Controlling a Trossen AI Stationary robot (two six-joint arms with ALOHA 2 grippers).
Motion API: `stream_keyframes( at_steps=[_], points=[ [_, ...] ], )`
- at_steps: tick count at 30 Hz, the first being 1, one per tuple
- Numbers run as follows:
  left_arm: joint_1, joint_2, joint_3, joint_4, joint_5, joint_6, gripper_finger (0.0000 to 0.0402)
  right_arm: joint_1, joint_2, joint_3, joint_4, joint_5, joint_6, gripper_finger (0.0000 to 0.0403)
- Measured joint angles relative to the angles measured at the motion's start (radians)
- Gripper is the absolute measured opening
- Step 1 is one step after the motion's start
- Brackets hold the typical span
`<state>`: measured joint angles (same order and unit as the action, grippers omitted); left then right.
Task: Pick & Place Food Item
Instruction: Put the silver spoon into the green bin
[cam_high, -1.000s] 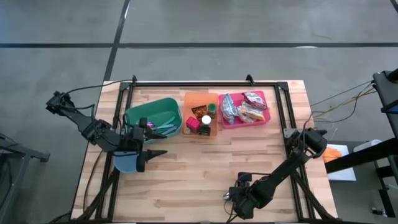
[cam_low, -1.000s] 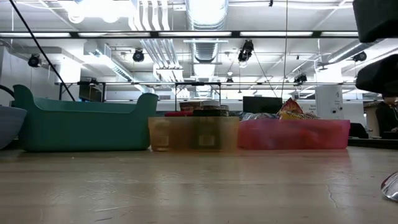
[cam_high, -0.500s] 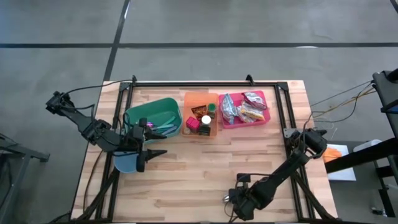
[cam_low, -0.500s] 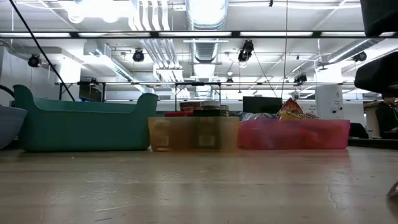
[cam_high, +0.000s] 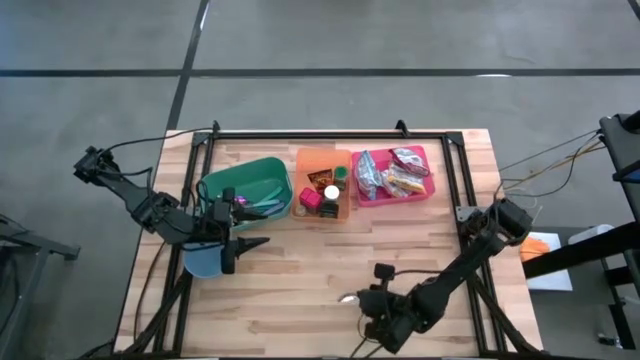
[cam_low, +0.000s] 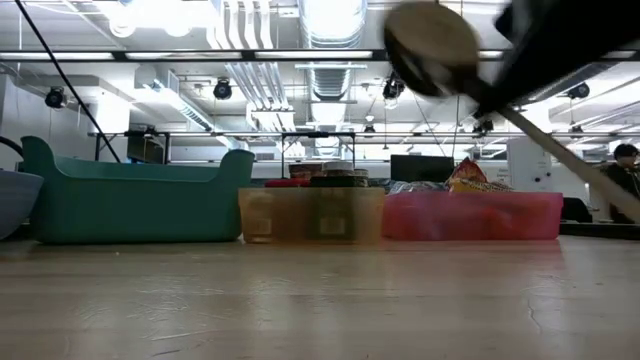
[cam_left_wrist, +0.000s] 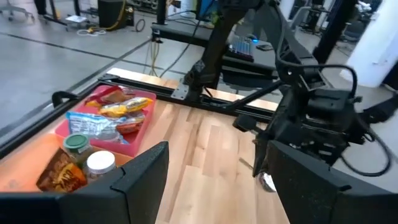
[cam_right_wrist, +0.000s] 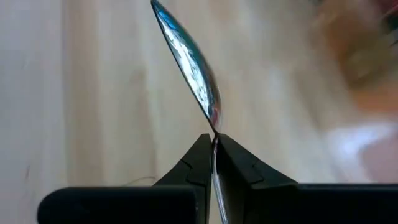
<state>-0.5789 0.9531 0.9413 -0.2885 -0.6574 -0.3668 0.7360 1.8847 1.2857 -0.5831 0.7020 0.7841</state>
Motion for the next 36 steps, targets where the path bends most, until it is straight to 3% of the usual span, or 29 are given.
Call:
stream_keyframes(
  at_steps=[5,8,13,18,29,33,36],
  points=[
    [0.003,0.000,-0.022,0.025,-0.009,0.004,0.0271,-0.028,-0.078,0.001,0.108,0.173,-0.056,0.0014],
    [0.008,0.000,-0.065,0.121,-0.009,0.039,0.0271,-0.049,-0.111,0.001,0.204,0.224,-0.125,0.0014],
    [0.025,0.000,-0.142,0.313,-0.009,0.129,0.0271,-0.108,-0.155,0.001,0.422,0.255,-0.314,0.0014],
    [0.025,0.000,-0.182,0.345,-0.005,0.105,0.0271,-0.167,-0.155,0.000,0.654,0.236,-0.528,0.0014],
    [0.025,0.037,-0.195,0.396,0.006,0.270,0.0271,-0.301,-0.149,0.000,1.113,-0.069,-0.860,0.0014],
    [0.025,0.104,-0.195,0.509,0.040,0.350,0.0271,-0.353,-0.148,0.000,1.185,-0.232,-0.850,0.0014],
    [0.025,0.155,-0.194,0.580,0.109,0.424,0.0271,-0.374,-0.148,0.001,1.206,-0.263,-0.843,0.0014]
  ],
)
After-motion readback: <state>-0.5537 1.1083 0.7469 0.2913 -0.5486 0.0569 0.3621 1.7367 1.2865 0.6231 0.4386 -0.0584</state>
